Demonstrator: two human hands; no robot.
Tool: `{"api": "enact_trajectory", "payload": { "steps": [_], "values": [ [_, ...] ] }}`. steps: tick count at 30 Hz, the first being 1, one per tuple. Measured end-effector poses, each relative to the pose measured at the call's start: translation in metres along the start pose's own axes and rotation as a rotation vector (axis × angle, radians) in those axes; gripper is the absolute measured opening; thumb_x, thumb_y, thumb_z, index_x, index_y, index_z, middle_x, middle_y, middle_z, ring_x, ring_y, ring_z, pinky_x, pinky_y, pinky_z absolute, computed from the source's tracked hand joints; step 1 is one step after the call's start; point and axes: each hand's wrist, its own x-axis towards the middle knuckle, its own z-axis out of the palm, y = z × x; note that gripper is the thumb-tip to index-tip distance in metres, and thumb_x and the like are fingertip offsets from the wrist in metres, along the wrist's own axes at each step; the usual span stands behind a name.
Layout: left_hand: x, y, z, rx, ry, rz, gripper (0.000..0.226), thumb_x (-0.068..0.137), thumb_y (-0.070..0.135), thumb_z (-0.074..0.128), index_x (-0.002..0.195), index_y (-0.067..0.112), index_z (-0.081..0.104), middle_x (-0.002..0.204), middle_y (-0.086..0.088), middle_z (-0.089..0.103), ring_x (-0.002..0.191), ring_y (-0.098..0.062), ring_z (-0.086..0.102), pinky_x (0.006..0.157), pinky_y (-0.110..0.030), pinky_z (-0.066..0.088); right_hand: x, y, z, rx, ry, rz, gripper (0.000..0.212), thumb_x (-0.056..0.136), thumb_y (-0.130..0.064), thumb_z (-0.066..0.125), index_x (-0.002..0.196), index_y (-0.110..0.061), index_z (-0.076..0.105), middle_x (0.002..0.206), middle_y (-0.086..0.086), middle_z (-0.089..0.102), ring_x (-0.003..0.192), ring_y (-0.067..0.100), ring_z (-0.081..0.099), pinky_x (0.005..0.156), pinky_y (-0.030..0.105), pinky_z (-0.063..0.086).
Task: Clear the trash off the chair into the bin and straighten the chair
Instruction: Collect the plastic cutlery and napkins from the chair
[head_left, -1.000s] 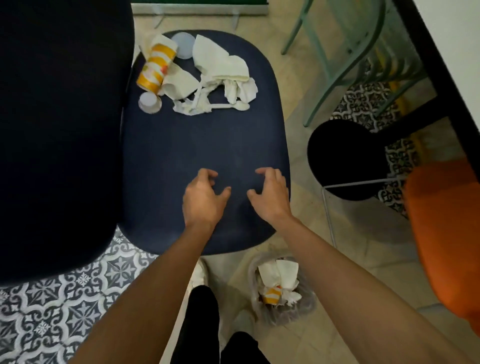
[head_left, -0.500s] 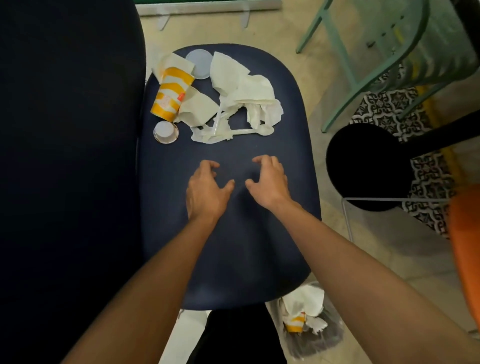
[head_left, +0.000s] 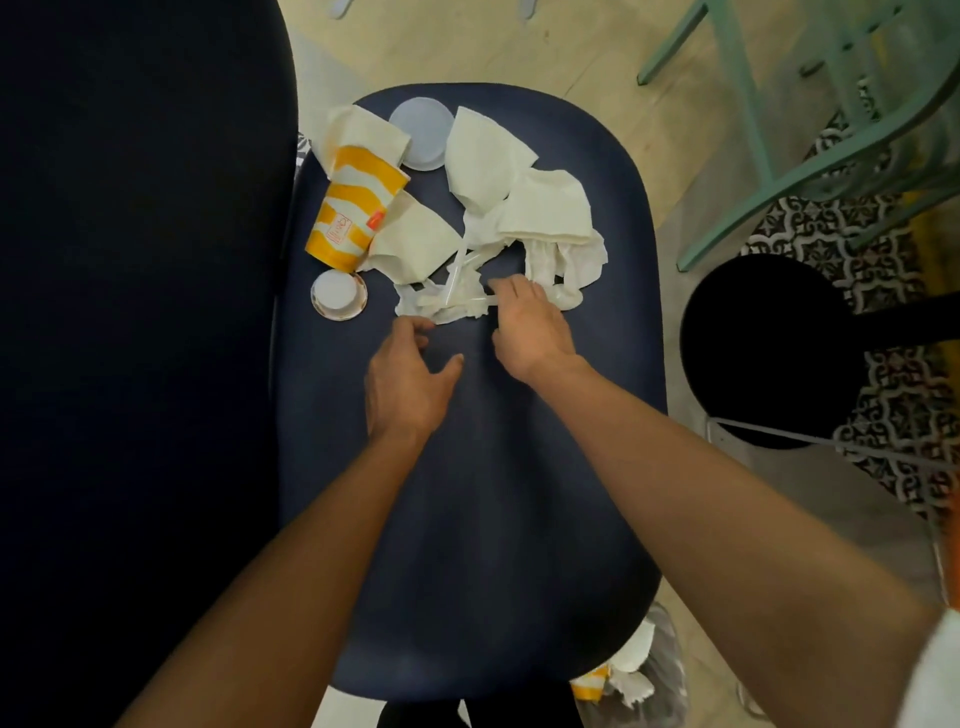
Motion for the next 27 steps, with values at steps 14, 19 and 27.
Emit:
{"api": "enact_trajectory", "payload": {
  "steps": [14,19,27],
  "values": [
    [0.014,-0.002,0.014,-0.086,0.055,0.002,0.036,0.082,0.028,0.067,0.113,0.017,0.053,0.108,0.001,0.06,0.097,-0.015,0.057,0.084,-0.032,0.05,0.007,0.013,0.006,-0.215,0.123,-0.087,0.023,0.09,-0.004,0.048,0.111,-0.013,0.053,0.111,0.004,0.056,0.107,0.024,0.049,0.088,0.035,0.033],
    [0.015,0.013,0.011,-0.199,0.097,0.096,0.03,0.087,0.032,0.06,0.112,0.017,0.053,0.112,0.002,0.057,0.103,-0.016,0.055,0.087,-0.033,0.049,0.002,0.01,-0.005,-0.195,0.133,-0.33,0.022,0.093,-0.013,0.051,0.106,-0.018,0.068,0.098,0.001,0.059,0.102,0.023,0.047,0.079,0.032,0.028],
    [0.029,0.023,-0.015,-1.101,-0.519,-0.57,0.038,0.094,0.039,0.037,0.104,0.017,0.066,0.093,-0.003,0.068,0.089,-0.019,0.064,0.089,-0.033,0.046,0.007,-0.009,-0.02,0.104,0.267,-0.722,0.011,0.07,-0.012,0.07,0.079,-0.016,0.077,0.073,0.007,0.06,0.069,0.028,0.057,0.058,0.032,0.05]
  ]
}}
